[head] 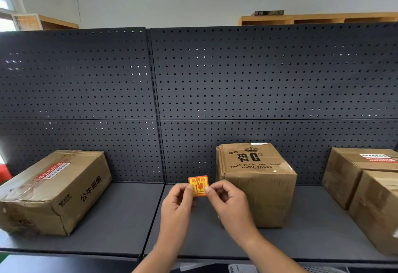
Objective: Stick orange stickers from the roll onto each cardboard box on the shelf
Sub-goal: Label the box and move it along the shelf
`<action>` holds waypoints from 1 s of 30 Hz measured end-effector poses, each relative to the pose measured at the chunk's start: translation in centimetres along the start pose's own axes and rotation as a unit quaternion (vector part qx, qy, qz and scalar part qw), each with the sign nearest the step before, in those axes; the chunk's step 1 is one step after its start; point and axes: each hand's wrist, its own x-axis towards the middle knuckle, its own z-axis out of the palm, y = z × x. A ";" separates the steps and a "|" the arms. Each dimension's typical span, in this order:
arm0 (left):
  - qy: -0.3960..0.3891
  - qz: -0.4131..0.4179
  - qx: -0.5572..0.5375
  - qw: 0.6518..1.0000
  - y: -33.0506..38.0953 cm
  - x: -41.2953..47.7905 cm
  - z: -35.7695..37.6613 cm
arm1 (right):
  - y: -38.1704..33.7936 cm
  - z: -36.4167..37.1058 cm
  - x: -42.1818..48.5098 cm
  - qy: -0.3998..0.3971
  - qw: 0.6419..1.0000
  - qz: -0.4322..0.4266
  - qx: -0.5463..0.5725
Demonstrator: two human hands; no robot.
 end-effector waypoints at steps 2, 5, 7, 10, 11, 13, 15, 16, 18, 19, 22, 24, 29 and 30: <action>-0.007 0.017 0.009 1.000 0.8 0.2 0.5 | -0.9 -0.8 0.5 0.012 0.999 -0.032 -0.031; -0.006 0.038 0.021 0.999 1.7 0.8 1.5 | -2.2 -2.4 1.2 0.027 0.998 -0.048 -0.032; -0.011 0.056 0.033 0.998 2.3 1.3 2.4 | -3.0 -3.6 1.6 0.043 0.998 -0.039 -0.011; -0.016 0.110 0.073 0.991 3.9 2.2 4.2 | -4.1 -5.8 2.0 0.076 0.996 -0.038 0.005; -0.021 0.115 0.071 0.991 4.5 2.5 4.9 | -4.5 -6.7 2.2 0.082 0.996 -0.038 0.006; -0.037 0.110 0.065 0.991 5.4 3.0 6.4 | -5.0 -8.4 2.7 0.095 0.995 -0.035 0.005; -0.050 0.121 0.090 0.987 6.1 3.6 8.1 | -5.2 -10.3 3.3 0.106 0.994 -0.025 -0.004; -0.059 0.125 0.102 0.985 6.4 3.9 9.0 | -5.1 -11.2 3.6 0.109 0.994 -0.020 -0.007; -0.076 0.121 0.117 0.983 7.0 4.4 11.1 | -4.9 -13.3 4.4 0.117 0.993 -0.007 -0.016; -0.084 0.115 0.125 0.982 7.1 4.7 12.0 | -4.7 -14.3 4.9 0.120 0.993 0.003 -0.022; -0.094 0.095 0.169 0.977 6.6 5.6 14.8 | -4.0 -17.0 6.2 0.110 0.992 0.041 -0.039; -0.100 0.089 0.205 0.970 6.2 6.2 16.4 | -3.5 -18.5 6.8 0.099 0.991 0.058 -0.067; -0.148 0.051 0.246 0.956 5.0 6.5 19.0 | -1.3 -20.7 7.3 0.077 0.985 0.077 -0.133; -0.152 0.046 0.247 0.956 4.7 6.5 19.4 | -0.9 -20.9 7.3 0.076 0.983 0.082 -0.144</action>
